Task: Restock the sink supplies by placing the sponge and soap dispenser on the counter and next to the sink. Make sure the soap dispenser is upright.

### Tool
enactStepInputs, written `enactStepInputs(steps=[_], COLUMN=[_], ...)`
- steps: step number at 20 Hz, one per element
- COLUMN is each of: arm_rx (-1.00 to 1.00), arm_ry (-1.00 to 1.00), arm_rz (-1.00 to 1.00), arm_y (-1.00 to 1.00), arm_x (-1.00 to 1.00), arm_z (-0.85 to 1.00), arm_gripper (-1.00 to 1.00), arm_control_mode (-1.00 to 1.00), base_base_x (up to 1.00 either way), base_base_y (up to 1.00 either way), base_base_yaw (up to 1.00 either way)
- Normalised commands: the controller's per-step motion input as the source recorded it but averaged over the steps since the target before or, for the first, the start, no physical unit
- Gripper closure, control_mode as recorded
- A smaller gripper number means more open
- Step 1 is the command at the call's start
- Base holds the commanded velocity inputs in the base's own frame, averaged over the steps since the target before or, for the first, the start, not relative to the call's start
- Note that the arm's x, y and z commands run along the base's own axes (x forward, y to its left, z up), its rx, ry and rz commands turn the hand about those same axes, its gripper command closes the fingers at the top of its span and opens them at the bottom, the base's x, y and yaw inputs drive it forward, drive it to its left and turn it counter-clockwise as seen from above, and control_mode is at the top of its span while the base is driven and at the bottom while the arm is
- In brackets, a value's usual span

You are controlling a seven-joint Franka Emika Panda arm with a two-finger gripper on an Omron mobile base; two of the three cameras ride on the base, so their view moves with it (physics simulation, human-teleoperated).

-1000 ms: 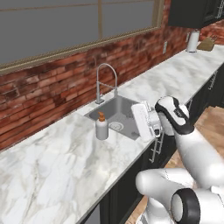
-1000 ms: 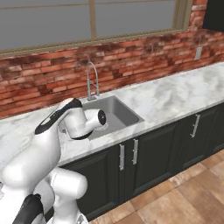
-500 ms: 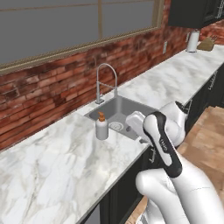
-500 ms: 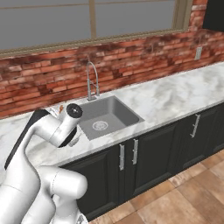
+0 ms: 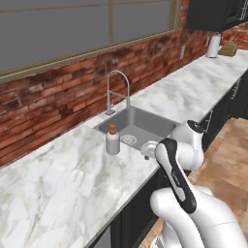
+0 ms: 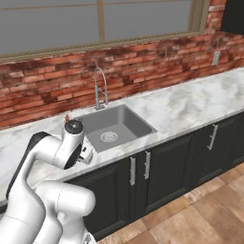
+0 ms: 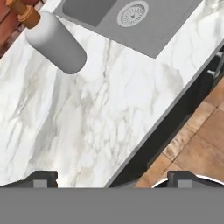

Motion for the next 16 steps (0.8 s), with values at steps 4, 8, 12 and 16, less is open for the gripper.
enactStepInputs(steps=[4, 8, 12, 16], arm_rx=[-0.06, 0.00, -0.01, 0.00], arm_ry=[0.01, 0.01, 0.01, 0.00], arm_rz=[0.02, 0.00, 0.00, 0.00], arm_y=[0.00, 0.00, 0.01, 0.00], arm_x=[0.00, 0.00, 0.00, 0.00], arm_z=[-0.23, 0.00, -0.02, 0.00], arm_gripper=[-1.00, -1.00, -1.00, -1.00], arm_control_mode=[-1.00, -1.00, 1.00, 1.00], base_base_x=[0.00, 0.00, -0.33, -0.85], base_base_y=[0.00, 0.00, 0.04, 0.19], base_base_yaw=[0.00, 0.00, 0.06, 0.43])
